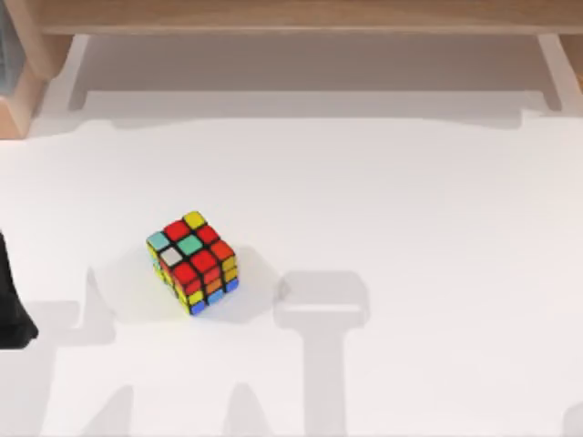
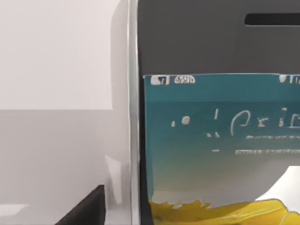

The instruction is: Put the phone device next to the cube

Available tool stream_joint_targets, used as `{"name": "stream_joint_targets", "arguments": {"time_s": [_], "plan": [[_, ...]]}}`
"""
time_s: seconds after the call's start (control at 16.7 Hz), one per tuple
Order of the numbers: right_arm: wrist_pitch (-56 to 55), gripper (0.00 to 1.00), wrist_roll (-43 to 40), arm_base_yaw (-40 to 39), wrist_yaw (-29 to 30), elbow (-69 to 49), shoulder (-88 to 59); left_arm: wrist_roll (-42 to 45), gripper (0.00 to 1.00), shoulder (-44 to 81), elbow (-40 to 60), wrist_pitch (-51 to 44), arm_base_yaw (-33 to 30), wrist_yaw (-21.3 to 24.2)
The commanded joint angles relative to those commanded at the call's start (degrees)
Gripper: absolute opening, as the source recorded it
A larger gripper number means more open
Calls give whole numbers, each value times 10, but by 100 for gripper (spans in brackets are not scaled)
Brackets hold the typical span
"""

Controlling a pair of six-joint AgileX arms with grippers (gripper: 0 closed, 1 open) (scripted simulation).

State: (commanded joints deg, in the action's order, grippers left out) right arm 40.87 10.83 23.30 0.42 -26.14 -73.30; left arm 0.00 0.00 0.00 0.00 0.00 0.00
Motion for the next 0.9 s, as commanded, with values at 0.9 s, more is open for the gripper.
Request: {"name": "stream_joint_targets", "arguments": {"time_s": [0.9], "plan": [[67, 0, 3, -5, 1, -60, 40, 0, 100, 0, 0, 0, 0, 0]]}}
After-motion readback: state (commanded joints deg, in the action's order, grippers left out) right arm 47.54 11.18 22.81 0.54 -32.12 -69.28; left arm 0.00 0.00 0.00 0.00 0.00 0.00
